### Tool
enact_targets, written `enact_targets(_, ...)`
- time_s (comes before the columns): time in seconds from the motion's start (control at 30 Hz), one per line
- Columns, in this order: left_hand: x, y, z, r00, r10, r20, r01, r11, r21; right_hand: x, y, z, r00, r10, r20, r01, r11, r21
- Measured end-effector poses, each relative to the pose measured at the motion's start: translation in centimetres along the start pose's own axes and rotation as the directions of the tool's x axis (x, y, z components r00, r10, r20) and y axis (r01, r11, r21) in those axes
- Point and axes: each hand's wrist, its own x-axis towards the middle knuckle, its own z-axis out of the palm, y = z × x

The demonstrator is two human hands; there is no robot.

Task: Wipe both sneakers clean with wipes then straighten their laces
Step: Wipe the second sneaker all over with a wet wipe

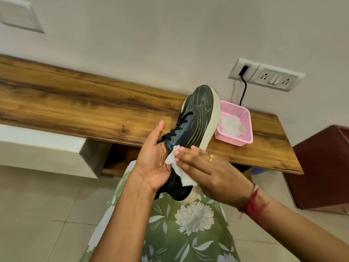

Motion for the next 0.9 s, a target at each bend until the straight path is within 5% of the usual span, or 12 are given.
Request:
enact_targets(0.17,0.0,-0.3,0.4,0.999,-0.031,0.042,0.033,0.999,-0.039,0.7,3.6,-1.3,0.968,0.235,-0.092,-0.240,0.969,-0.055)
enact_targets(0.33,0.2,-0.2,0.0,1.000,-0.002,0.008,0.003,0.999,-0.036,0.7,0.4,-0.5,0.998,-0.048,0.032,0.048,0.999,-0.009)
enact_targets(0.47,0.1,-0.2,0.2,0.999,-0.029,0.043,0.031,0.998,-0.053,1.2,2.9,-1.1,0.979,0.187,-0.080,-0.186,0.982,0.021)
enact_targets(0.6,0.0,0.0,-0.2,1.000,0.005,-0.031,-0.006,1.000,-0.030,0.5,0.9,-0.1,1.000,-0.011,0.004,0.011,1.000,-0.018)
enact_targets(0.73,-0.1,0.1,0.2,1.000,-0.018,0.021,0.019,0.999,-0.042,0.7,2.7,-1.5,0.986,0.136,-0.093,-0.141,0.989,-0.047)
enact_targets(0.9,-0.2,0.2,0.4,1.000,-0.003,0.000,0.003,1.000,0.007,0.0,1.5,-0.9,1.000,-0.006,-0.009,0.006,0.998,-0.070)
